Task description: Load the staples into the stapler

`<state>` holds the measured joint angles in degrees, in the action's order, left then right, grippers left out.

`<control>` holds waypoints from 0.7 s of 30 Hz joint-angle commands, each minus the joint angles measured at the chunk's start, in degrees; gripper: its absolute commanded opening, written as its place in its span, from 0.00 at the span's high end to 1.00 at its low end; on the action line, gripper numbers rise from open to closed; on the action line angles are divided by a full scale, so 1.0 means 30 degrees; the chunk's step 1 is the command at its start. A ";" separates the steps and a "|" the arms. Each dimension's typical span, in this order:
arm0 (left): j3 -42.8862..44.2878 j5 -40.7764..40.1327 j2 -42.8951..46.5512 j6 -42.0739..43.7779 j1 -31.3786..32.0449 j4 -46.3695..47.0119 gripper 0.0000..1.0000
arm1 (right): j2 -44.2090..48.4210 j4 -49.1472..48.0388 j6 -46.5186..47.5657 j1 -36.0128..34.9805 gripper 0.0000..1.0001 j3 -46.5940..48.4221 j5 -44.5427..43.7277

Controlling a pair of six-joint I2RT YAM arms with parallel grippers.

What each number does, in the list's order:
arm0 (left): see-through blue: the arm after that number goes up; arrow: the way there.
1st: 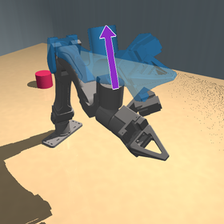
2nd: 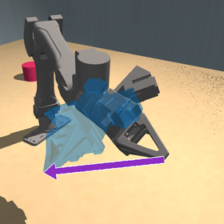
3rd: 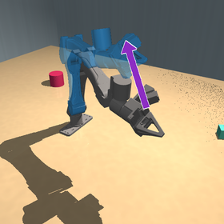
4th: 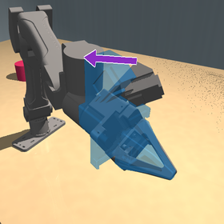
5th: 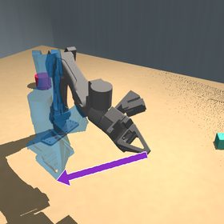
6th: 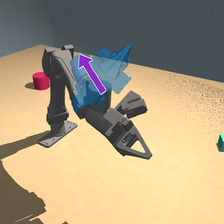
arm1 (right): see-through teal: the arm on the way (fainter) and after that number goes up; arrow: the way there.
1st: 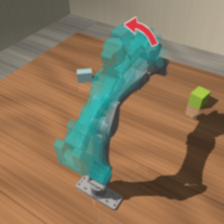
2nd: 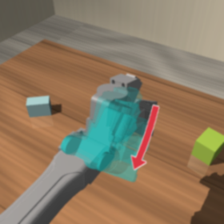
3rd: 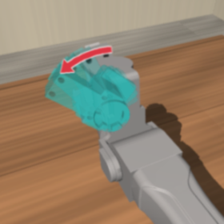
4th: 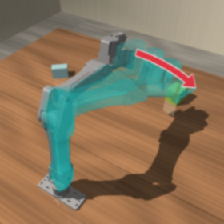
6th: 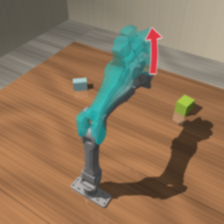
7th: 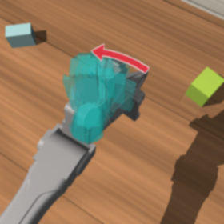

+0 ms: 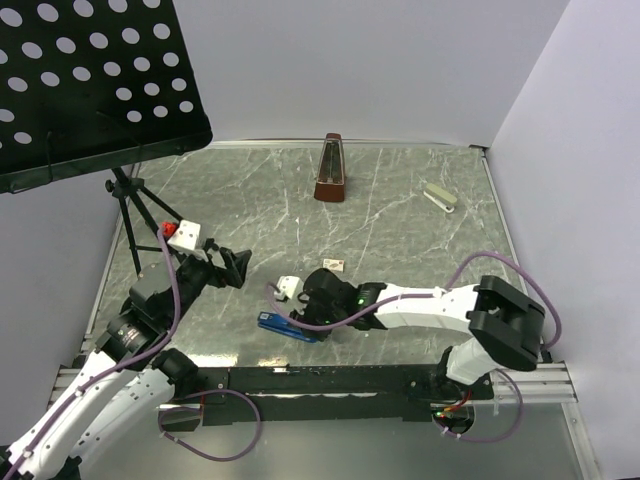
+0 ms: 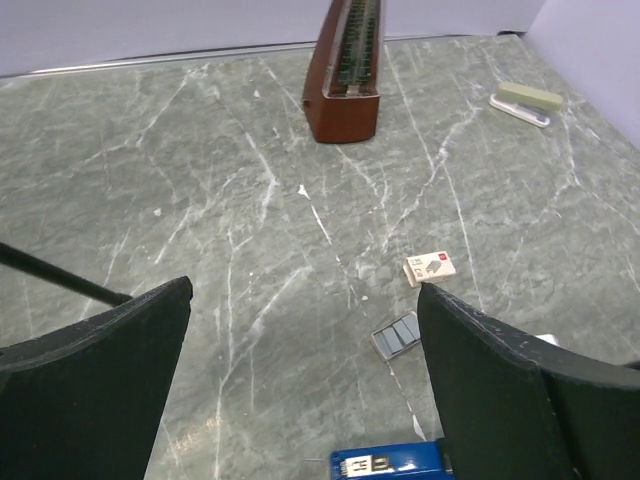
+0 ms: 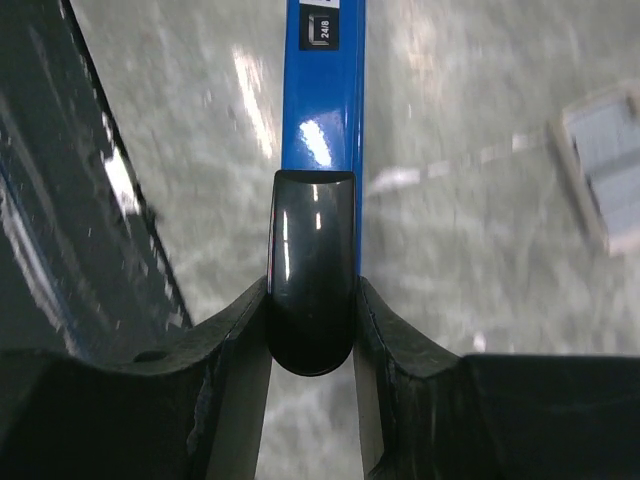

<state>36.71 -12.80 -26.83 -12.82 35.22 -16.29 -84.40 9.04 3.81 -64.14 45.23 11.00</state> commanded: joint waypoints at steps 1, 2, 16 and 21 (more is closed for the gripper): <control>-0.0604 0.2466 0.0242 0.1252 -0.0110 0.1882 0.00 | -0.0839 -0.2689 0.1540 -0.0066 0.85 0.0978 0.0113; -0.0779 0.3030 0.0300 0.1777 -0.0110 0.2090 0.00 | -0.1044 -0.2748 0.1599 -0.0066 0.82 0.0948 0.0024; -0.1601 0.8366 -0.0460 0.4068 -0.0110 0.2531 0.01 | 0.5652 -0.5205 -0.0623 0.3121 0.00 -0.3676 -0.0625; -0.1572 1.2052 -0.1981 0.6379 -0.0051 0.2618 0.01 | 0.8471 -0.9364 -0.4081 0.7196 0.00 -0.7011 0.1694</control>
<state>32.05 12.99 -29.54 0.51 35.07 -10.96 -64.45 -6.52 -0.14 -48.47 30.24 12.03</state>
